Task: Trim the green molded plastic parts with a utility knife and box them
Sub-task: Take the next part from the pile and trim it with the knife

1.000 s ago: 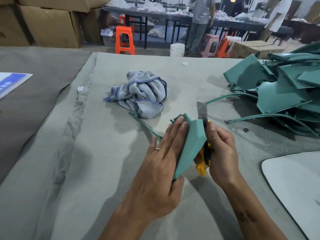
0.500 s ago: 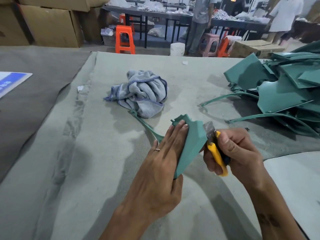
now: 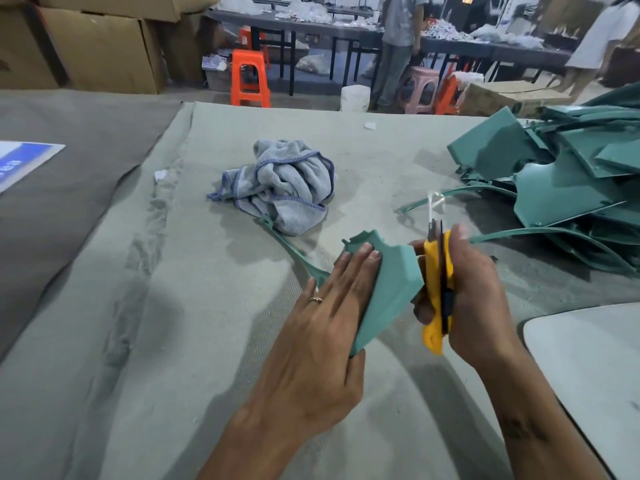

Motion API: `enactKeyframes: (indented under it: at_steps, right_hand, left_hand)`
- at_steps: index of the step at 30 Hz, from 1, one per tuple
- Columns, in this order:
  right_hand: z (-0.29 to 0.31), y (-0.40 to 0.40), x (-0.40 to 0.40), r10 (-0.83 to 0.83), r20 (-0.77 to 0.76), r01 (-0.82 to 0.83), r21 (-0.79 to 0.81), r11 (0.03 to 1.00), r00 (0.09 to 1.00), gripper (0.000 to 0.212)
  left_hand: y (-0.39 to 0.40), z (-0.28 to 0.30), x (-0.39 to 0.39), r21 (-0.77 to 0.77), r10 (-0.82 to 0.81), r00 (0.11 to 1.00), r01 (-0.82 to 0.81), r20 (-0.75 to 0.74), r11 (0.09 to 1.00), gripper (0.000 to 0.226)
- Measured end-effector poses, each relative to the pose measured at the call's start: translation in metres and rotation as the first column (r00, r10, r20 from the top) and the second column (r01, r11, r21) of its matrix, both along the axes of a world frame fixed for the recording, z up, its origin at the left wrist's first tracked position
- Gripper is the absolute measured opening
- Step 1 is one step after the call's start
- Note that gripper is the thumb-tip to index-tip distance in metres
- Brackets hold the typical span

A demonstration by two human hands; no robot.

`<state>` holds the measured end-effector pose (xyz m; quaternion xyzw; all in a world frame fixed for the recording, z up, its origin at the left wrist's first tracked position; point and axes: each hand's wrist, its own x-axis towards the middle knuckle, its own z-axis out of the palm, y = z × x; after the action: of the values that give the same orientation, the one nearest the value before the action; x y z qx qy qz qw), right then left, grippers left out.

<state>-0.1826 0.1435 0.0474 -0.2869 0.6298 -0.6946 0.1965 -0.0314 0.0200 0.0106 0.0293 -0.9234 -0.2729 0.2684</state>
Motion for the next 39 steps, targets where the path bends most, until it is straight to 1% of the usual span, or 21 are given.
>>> enactKeyframes:
  at_steps: [2,3,5,7,10,12,13,15,16,18,19,21,23,25,26,28,29,31,34,37,39]
  right_hand:
    - [0.002,0.003,-0.001,0.177,0.11,-0.179,0.004,0.984,0.978,0.089]
    - [0.003,0.004,-0.001,0.226,0.118,-0.231,0.036,0.972,0.967,0.086]
    - [0.005,0.003,-0.002,0.258,0.17,-0.275,0.087,0.958,0.951,0.054]
    - [0.006,0.005,-0.007,0.204,0.273,-0.247,0.135,0.96,0.94,0.027]
    - [0.01,0.015,-0.018,0.067,0.376,-0.142,0.177,0.974,0.924,0.035]
    - [0.012,0.022,-0.023,0.027,0.459,-0.079,0.095,0.992,0.888,0.025]
    - [0.012,0.024,-0.024,0.031,0.501,-0.052,0.027,0.998,0.865,0.017]
    - [0.009,0.023,-0.024,0.085,0.547,-0.037,-0.099,0.994,0.833,0.018]
    - [0.006,0.019,-0.02,0.132,0.553,-0.056,-0.153,0.987,0.823,0.019]
    - [0.002,0.006,-0.01,0.208,0.54,-0.118,-0.197,0.973,0.815,0.008]
    - [-0.002,0.0,-0.005,0.247,0.521,-0.163,-0.202,0.966,0.817,0.014]
    - [-0.008,-0.014,0.006,0.291,0.501,-0.243,-0.161,0.957,0.815,0.029]
    - [-0.014,-0.022,0.015,0.312,0.494,-0.289,-0.125,0.949,0.812,0.025]
    - [-0.017,-0.027,0.021,0.325,0.459,-0.342,-0.049,0.938,0.827,0.024]
    - [-0.016,-0.03,0.025,0.308,0.416,-0.346,0.015,0.938,0.855,0.024]
    - [-0.018,-0.035,0.031,0.235,0.326,-0.286,0.117,0.951,0.916,0.038]
    - [-0.018,-0.036,0.032,0.195,0.292,-0.237,0.114,0.965,0.936,0.043]
    - [-0.016,-0.036,0.031,0.158,0.282,-0.174,0.032,0.984,0.946,0.048]
    - [-0.007,-0.028,0.024,0.269,0.377,-0.221,-0.166,0.961,0.886,0.068]
    - [0.001,-0.021,0.022,0.299,0.329,-0.269,-0.136,0.954,0.896,0.078]
    - [0.003,-0.02,0.023,0.24,0.277,-0.231,-0.063,0.971,0.93,0.068]
  left_hand:
    - [0.003,0.0,-0.001,-0.125,0.046,0.999,-0.046,-0.009,0.991,0.087]
    - [0.005,0.001,-0.001,-0.167,0.069,0.997,-0.074,-0.036,0.983,0.085]
    - [0.005,0.001,-0.001,-0.23,0.102,0.99,-0.121,-0.094,0.966,0.077]
    - [0.004,0.0,-0.001,-0.305,0.099,0.986,-0.137,-0.137,0.942,0.069]
    - [0.004,0.0,-0.001,-0.301,0.147,0.96,-0.217,-0.24,0.929,0.064]
    - [0.006,0.003,-0.003,-0.18,0.265,0.912,-0.331,-0.313,0.926,0.076]
    - [0.006,0.006,-0.003,-0.06,0.329,0.885,-0.367,-0.331,0.928,0.085]
    - [0.003,0.007,-0.003,0.217,0.378,0.868,-0.321,-0.322,0.922,0.097]
    - [-0.001,0.004,-0.002,0.325,0.342,0.894,-0.244,-0.29,0.914,0.1]
    - [-0.003,0.002,-0.002,0.481,0.161,0.965,-0.043,-0.206,0.875,0.098]
    - [-0.001,0.002,-0.003,0.546,0.06,0.978,0.061,-0.201,0.836,0.095]
    - [0.006,0.006,-0.006,0.659,-0.033,0.953,0.233,-0.302,0.715,0.077]
    - [0.01,0.01,-0.009,0.738,0.1,0.925,0.223,-0.366,0.637,0.044]
    - [0.008,0.009,-0.011,0.777,0.287,0.886,0.121,-0.365,0.618,0.013]
    - [0.004,0.008,-0.011,0.773,0.361,0.858,0.063,-0.365,0.631,0.004]
    - [-0.008,0.008,-0.007,0.688,0.489,0.788,-0.117,-0.374,0.716,0.012]
    - [-0.014,0.009,-0.004,0.621,0.512,0.766,-0.193,-0.388,0.759,0.014]
    - [-0.021,0.008,-0.002,0.495,0.495,0.773,-0.275,-0.396,0.825,0.032]
    - [-0.026,0.004,-0.003,0.388,0.508,0.794,-0.375,-0.333,0.842,0.061]
    - [-0.027,0.006,-0.004,0.266,0.518,0.793,-0.449,-0.32,0.853,0.069]
    - [-0.024,0.007,-0.003,0.215,0.495,0.809,-0.447,-0.317,0.868,0.07]
